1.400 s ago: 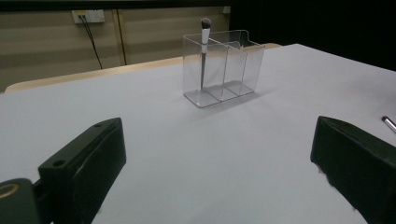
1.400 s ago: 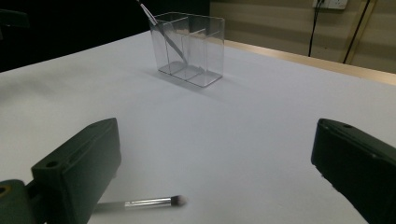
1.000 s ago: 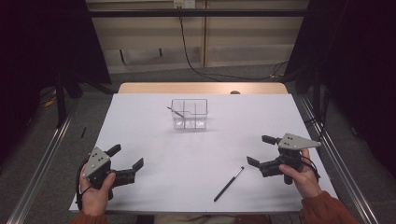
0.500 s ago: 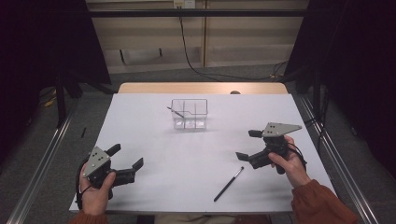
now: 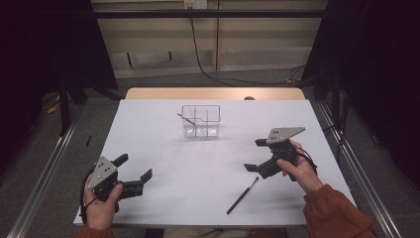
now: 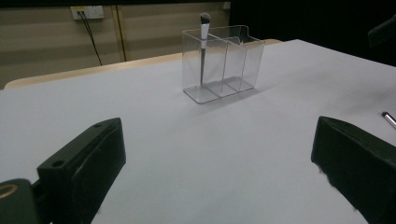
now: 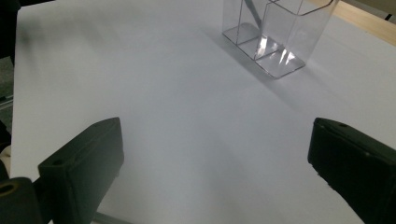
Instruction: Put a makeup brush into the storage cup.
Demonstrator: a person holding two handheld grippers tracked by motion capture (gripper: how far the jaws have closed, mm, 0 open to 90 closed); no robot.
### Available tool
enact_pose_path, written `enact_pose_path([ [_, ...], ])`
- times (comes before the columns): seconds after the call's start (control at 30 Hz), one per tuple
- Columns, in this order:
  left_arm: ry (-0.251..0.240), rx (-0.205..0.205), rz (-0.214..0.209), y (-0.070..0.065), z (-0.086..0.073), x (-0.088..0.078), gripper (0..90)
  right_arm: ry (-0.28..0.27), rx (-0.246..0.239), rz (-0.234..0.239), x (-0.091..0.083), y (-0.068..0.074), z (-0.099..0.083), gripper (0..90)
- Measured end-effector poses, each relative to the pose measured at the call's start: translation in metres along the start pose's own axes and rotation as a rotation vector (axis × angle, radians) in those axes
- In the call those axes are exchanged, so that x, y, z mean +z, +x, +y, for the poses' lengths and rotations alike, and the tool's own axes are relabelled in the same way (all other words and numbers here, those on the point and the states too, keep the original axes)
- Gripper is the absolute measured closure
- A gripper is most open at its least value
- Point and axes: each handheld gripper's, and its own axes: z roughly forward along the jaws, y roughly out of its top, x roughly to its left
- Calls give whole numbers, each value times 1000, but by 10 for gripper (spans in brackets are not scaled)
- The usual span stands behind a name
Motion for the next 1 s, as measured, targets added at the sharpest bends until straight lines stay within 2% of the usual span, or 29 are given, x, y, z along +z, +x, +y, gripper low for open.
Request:
enact_pose_path([
  [0.17,-1,-4,15,1,-1,-3,30,93,-18,57,6,-2,4,50],
  [0.3,5,3,21,2,-1,-4,31,131,-21,100,9,-5,8,92],
  [0.37,1,-1,23,3,-2,-4,31,170,-43,115,12,-6,9,115],
  [0.5,12,3,22,4,-2,-3,31,261,-69,168,17,-5,11,88],
  [0.63,10,-5,17,4,-2,-1,31,357,-126,176,24,-3,14,88],
  [0.8,13,1,12,3,-1,0,31,458,-185,226,33,0,17,68],
  [0.9,9,-1,14,4,-1,-1,31,499,-238,189,37,4,18,67],
  [1.0,16,4,14,5,-2,0,31,544,-258,207,40,7,19,75],
])
